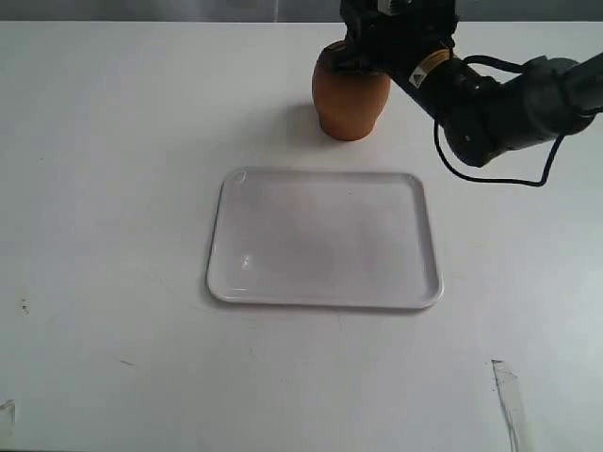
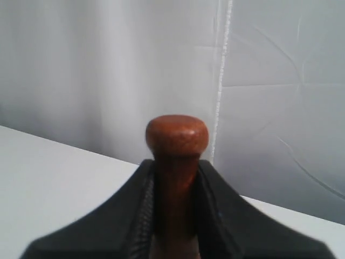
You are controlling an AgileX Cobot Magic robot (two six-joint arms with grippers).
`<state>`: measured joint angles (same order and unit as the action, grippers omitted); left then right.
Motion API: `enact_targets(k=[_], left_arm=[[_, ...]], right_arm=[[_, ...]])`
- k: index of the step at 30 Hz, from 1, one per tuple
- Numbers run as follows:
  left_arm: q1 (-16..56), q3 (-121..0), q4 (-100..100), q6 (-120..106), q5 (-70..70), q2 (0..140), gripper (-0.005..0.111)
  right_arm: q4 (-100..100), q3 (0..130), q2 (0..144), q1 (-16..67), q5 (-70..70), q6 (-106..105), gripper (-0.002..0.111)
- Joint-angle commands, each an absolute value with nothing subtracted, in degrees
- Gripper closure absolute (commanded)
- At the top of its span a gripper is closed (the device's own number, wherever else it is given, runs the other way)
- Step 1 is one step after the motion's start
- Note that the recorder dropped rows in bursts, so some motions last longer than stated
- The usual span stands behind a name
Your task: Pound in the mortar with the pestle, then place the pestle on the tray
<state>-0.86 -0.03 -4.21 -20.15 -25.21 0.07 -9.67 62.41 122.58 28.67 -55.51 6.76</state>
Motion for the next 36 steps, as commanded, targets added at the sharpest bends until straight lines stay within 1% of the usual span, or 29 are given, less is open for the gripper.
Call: enact_targets(k=[1,8,12,17,28,31,36], left_arm=[[-0.4,0.0,-3.8,-19.7,-25.0,0.0,0.107],[-0.4,0.0,-3.8,-19.7,-25.0,0.0,0.107],[-0.4,0.0,-3.8,-19.7,-25.0,0.0,0.107],[-0.4,0.0,-3.8,-19.7,-25.0,0.0,0.107],[-0.4,0.0,-3.8,-19.7,-25.0,0.0,0.107],[-0.4,0.0,-3.8,-19.7,-25.0,0.0,0.107],[-0.4,0.0,-3.8,-19.7,-25.0,0.0,0.107]], right_arm=[[-10.4,62.2,115.7,28.8,-54.6,6.9,0.108],[-12.1,62.2,99.0,28.6,-54.1,5.1,0.108],[-12.1,62.2,96.2,28.6,-50.9,4.7,0.108],[-12.1,62.2,100.9,28.6,-49.3,4.7,0.108],[-10.6,62.2,121.0,28.6,-51.1,8.1,0.108],[-10.5,62.2,123.0,28.6,-52.2,8.7,0.108],[-10.5,62.2,121.6,28.6,-54.1,8.8,0.108]])
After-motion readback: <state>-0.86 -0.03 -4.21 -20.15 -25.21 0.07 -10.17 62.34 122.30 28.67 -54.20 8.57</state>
